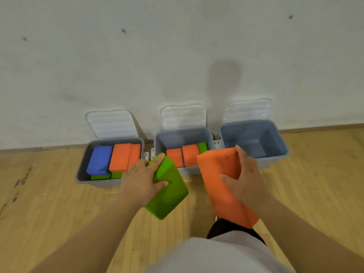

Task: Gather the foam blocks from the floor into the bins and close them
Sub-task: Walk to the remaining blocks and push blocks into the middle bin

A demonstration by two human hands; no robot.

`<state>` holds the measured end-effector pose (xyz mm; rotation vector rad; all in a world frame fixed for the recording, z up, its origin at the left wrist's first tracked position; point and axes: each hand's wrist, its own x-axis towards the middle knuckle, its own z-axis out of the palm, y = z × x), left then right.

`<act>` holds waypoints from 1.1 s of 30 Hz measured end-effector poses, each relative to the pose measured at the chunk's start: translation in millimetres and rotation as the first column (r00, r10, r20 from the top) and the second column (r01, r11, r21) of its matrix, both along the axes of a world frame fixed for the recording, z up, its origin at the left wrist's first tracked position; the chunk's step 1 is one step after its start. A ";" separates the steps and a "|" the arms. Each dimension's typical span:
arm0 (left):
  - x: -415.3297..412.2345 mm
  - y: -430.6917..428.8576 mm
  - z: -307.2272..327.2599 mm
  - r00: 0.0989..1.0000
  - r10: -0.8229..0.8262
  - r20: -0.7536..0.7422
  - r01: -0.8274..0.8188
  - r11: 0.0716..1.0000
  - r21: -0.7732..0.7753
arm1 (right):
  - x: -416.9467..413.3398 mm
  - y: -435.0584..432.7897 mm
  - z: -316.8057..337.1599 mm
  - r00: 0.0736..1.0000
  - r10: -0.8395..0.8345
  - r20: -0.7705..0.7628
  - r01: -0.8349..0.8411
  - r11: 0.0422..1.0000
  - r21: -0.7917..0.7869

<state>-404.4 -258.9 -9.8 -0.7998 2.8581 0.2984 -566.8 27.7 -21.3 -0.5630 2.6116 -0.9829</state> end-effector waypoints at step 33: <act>-463.1 -299.9 -487.7 0.930 -0.287 0.230 0.101 0.800 0.591 | -436.2 -320.8 -495.0 0.970 -0.140 0.200 0.012 0.846 0.533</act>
